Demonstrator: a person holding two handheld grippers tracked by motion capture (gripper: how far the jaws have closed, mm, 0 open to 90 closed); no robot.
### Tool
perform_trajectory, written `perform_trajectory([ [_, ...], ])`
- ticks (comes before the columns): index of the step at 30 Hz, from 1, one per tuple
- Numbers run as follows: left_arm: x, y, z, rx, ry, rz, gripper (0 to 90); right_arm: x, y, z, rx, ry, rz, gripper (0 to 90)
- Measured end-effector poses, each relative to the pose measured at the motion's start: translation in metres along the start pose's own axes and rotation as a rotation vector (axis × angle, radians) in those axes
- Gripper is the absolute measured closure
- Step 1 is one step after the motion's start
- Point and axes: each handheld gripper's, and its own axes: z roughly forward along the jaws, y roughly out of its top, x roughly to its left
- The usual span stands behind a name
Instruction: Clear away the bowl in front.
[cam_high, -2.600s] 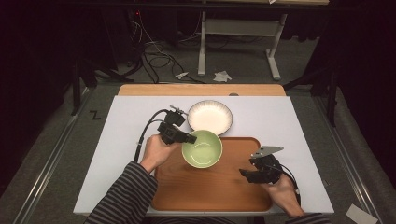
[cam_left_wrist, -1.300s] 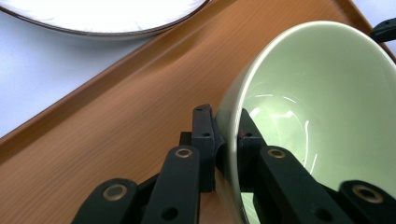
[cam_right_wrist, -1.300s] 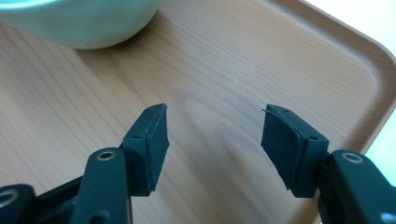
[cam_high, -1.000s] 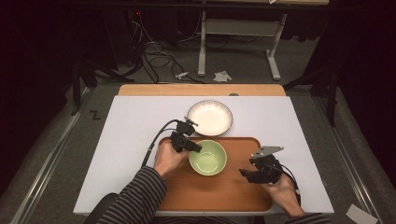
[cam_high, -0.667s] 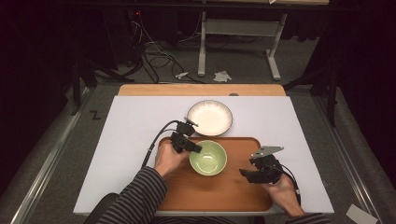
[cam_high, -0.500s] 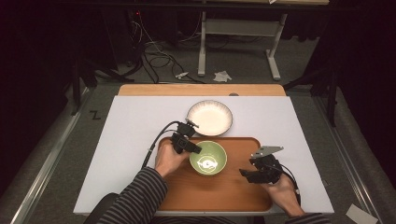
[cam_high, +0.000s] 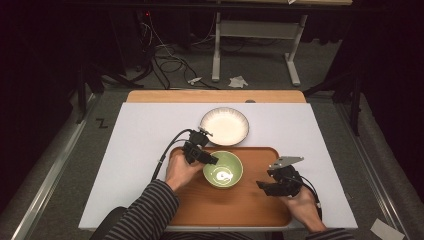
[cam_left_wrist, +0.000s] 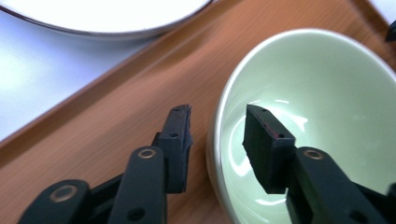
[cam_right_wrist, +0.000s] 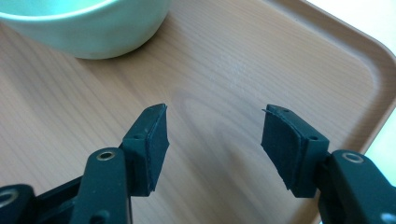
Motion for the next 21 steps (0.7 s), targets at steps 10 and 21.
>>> perform_trajectory([
  [10, 0.0, -0.003, -0.026, -0.049, 0.008, 0.005, 53.9, 0.0, 0.0, 0.001, 0.004, 0.004, -0.006, 42.5],
  [21, 0.004, -0.016, -0.044, -0.099, 0.007, -0.012, 53.6, 0.0, 0.0, 0.001, 0.003, 0.005, -0.003, 42.5],
])
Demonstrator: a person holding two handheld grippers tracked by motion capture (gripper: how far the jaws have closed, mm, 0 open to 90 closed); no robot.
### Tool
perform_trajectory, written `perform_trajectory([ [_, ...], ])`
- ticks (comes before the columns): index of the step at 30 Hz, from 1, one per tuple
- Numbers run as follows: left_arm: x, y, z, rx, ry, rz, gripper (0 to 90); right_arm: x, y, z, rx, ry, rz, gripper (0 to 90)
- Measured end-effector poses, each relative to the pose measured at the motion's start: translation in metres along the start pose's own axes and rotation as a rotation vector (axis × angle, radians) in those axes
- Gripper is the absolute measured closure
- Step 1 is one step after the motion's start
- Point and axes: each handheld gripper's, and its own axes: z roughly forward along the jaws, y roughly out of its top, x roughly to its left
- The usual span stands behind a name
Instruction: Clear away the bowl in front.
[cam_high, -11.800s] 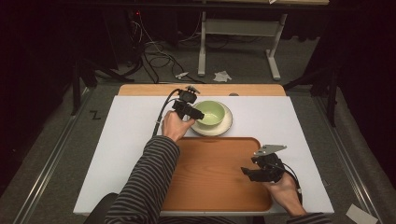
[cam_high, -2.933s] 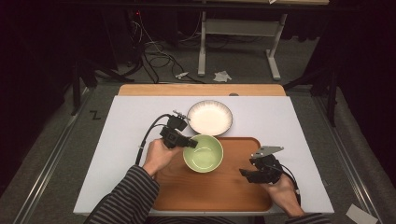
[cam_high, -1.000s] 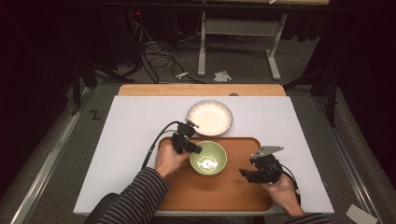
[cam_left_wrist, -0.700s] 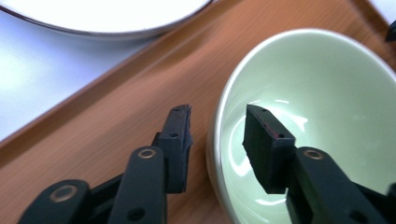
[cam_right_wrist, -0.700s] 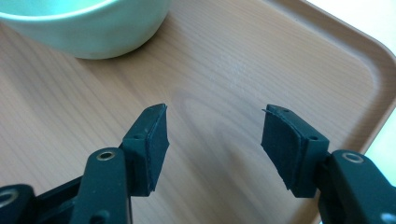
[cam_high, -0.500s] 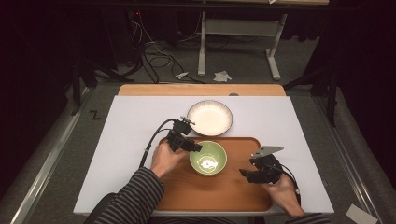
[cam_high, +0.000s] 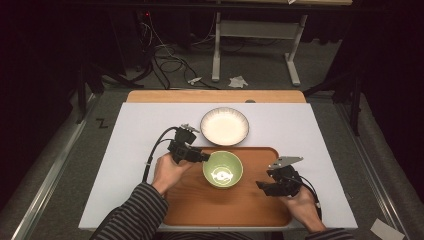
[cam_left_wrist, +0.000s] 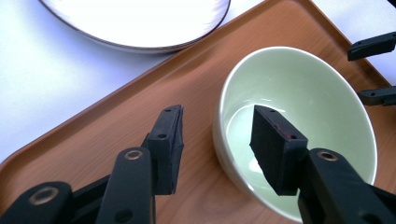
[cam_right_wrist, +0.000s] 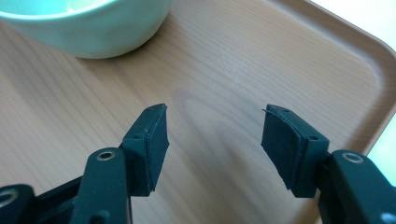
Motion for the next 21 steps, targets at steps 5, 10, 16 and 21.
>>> perform_trajectory([
  [5, 0.001, -0.006, -0.006, -0.02, 0.001, -0.01, 53.6, 0.001, 0.001, 0.001, -0.004, -0.001, 0.002, 42.5],
  [10, 0.005, -0.017, -0.013, -0.032, 0.012, -0.019, 53.5, 0.001, 0.001, 0.002, 0.001, -0.004, -0.005, 42.5],
  [16, 0.005, -0.025, -0.02, -0.045, 0.015, -0.025, 53.0, 0.0, 0.001, 0.001, 0.002, -0.008, 0.002, 42.5],
  [21, 0.002, -0.03, -0.024, -0.06, 0.012, -0.028, 52.8, 0.001, 0.001, 0.001, 0.001, -0.007, -0.005, 42.5],
])
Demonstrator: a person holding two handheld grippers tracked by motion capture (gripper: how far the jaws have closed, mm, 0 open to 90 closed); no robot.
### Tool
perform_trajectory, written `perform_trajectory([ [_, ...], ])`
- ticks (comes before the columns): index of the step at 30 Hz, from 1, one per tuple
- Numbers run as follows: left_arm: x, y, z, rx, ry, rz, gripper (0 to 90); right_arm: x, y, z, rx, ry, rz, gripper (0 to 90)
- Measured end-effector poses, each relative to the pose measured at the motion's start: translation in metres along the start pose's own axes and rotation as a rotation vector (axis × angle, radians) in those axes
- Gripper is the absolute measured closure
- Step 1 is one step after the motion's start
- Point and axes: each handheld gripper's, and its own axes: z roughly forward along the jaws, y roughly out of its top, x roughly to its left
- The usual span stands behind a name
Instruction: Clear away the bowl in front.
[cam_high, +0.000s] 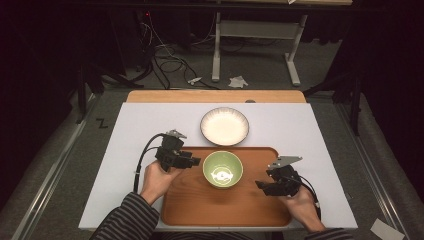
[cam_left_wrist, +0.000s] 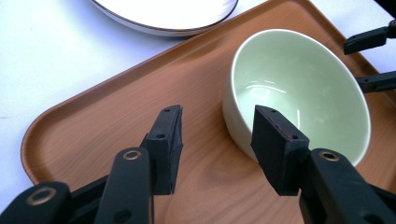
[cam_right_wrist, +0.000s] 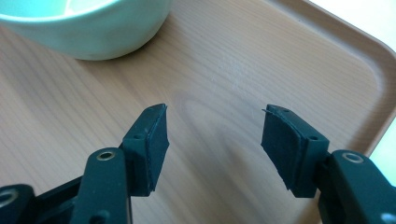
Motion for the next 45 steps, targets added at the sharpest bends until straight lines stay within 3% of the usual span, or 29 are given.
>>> perform_trajectory([
  [6, -0.007, -0.005, -0.001, 0.008, 0.007, 0.027, 52.4, 0.0, 0.0, 0.0, 0.001, 0.0, 0.0, 42.5],
  [10, -0.012, -0.009, 0.0, -0.024, -0.006, 0.055, 53.0, 0.0, 0.0, -0.001, -0.003, 0.002, 0.006, 42.5],
  [11, -0.014, -0.01, 0.002, -0.034, -0.005, 0.083, 53.0, 0.0, 0.0, 0.0, -0.005, 0.002, 0.008, 42.5],
  [13, -0.016, -0.013, 0.002, -0.032, 0.003, 0.087, 53.1, 0.0, 0.0, 0.0, 0.001, -0.002, 0.003, 42.5],
  [22, -0.025, -0.02, 0.003, -0.013, -0.005, 0.073, 53.0, 0.0, -0.001, -0.001, -0.003, 0.003, 0.008, 42.5],
  [38, -0.027, -0.033, 0.006, -0.009, -0.01, 0.069, 50.5, -0.001, -0.001, -0.003, -0.009, 0.0, 0.011, 42.5],
  [41, -0.024, -0.036, 0.009, 0.005, -0.046, 0.037, 49.8, -0.001, -0.002, -0.003, -0.008, 0.001, 0.012, 42.5],
  [45, -0.023, -0.038, 0.013, 0.022, -0.036, 0.032, 49.3, -0.001, -0.001, -0.003, -0.008, 0.002, 0.01, 42.5],
])
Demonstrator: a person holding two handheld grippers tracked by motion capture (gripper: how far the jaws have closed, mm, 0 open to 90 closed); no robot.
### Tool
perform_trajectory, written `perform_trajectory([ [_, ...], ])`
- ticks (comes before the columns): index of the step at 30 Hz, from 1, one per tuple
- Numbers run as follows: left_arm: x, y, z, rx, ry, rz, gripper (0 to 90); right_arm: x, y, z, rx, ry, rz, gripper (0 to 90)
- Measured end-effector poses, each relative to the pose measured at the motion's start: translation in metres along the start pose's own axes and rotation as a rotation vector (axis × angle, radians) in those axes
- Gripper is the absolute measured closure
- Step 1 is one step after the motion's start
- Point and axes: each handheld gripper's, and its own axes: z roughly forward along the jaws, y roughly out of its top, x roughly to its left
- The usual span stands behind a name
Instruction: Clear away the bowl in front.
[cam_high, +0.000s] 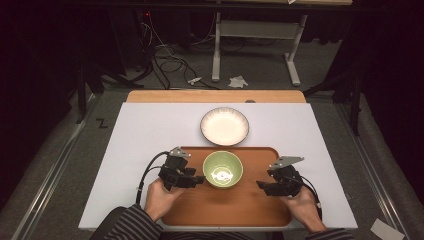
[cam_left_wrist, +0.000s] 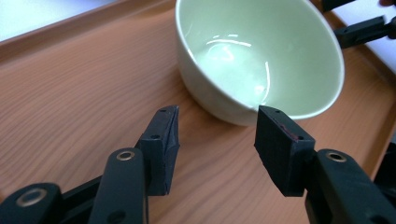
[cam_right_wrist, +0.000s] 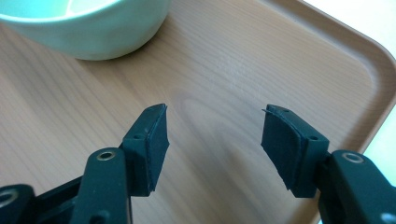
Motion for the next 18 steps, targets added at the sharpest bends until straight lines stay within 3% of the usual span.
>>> perform_trajectory([
  [5, 0.0014, -0.0016, 0.0022, 0.018, 0.047, 0.023, 48.9, -0.0006, -0.0001, -0.0004, -0.001, -0.004, 0.001, 42.5],
  [8, 0.0007, -0.0025, 0.0016, 0.012, 0.021, 0.012, 48.7, -0.0006, -0.0003, -0.0008, -0.002, -0.007, -0.004, 42.5],
  [18, -0.0003, -0.0033, 0.0027, 0.04, 0.007, 0.024, 47.7, -0.0009, -0.0007, -0.0006, 0.001, -0.001, 0.004, 42.4],
])
